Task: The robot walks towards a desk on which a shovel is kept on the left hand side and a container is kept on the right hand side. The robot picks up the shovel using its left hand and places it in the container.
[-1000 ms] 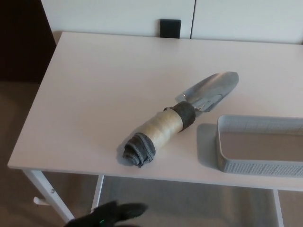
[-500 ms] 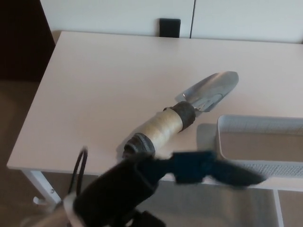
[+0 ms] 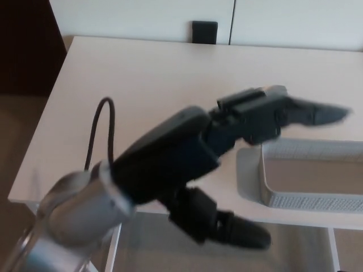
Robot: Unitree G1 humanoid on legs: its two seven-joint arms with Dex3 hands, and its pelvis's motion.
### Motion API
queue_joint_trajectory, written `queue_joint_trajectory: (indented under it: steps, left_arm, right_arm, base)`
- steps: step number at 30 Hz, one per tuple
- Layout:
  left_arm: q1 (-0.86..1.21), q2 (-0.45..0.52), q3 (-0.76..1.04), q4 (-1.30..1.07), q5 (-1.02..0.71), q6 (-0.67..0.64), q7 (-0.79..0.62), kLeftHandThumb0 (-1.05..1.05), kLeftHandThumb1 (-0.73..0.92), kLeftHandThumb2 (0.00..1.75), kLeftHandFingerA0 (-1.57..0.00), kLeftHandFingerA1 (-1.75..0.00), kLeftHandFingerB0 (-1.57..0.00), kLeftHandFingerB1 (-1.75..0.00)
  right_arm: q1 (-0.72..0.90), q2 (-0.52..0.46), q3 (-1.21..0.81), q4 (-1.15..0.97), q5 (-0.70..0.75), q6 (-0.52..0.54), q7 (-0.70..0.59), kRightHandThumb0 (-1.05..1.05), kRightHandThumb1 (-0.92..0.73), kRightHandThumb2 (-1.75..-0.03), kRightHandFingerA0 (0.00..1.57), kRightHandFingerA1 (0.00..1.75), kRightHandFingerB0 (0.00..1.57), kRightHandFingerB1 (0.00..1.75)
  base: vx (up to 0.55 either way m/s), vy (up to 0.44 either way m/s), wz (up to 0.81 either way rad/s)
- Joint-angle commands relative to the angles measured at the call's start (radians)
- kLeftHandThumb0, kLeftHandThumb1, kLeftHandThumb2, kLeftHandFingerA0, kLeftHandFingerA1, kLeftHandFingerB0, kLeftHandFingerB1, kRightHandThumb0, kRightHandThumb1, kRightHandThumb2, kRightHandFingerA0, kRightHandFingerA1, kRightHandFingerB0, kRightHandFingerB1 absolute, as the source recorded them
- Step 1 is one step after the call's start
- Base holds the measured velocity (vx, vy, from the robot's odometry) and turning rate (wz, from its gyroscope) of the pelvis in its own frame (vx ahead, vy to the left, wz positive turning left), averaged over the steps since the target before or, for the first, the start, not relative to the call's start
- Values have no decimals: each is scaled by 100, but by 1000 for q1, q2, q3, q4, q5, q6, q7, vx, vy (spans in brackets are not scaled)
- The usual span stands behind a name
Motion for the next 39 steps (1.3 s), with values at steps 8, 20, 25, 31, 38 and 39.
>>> queue_joint_trajectory:
  steps: [8,20,25,31,38,39]
  left_arm:
    - [-217,69,-161,577,611,288,254,-43,29,58,-4,-35,-8,-26]
    - [-180,3,-265,727,686,381,323,-36,25,73,-1,-46,-3,-38]
    - [-178,-45,-314,790,724,427,353,-27,7,72,-3,-51,0,-49]
    - [-177,-73,-326,837,725,431,374,-33,24,71,-1,-45,-4,-38]
    - [-174,-86,-332,878,782,451,451,-25,13,74,-5,-52,0,-49]
    - [-172,-85,-330,885,789,450,464,-24,16,75,-5,-52,0,-49]
  right_arm:
    - [-11,-46,32,-15,-59,-31,0,-54,-42,-81,67,65,48,57]
    - [-1,-47,33,-33,-53,-19,4,-49,-55,-55,70,54,53,45]
    - [-11,-49,41,-29,-61,-21,7,-54,-42,-81,66,64,48,57]
    - [-20,-48,42,-29,-62,-16,6,-54,-42,-81,68,65,50,57]
    - [-24,-58,50,-18,-69,-33,9,-54,-43,-81,67,65,49,57]
    - [-22,-60,49,-22,-68,-34,11,-54,-43,-81,66,65,49,57]
  base:
    - [0,0,0]
    - [0,0,0]
    - [0,0,0]
    - [0,0,0]
    - [0,0,0]
    - [0,0,0]
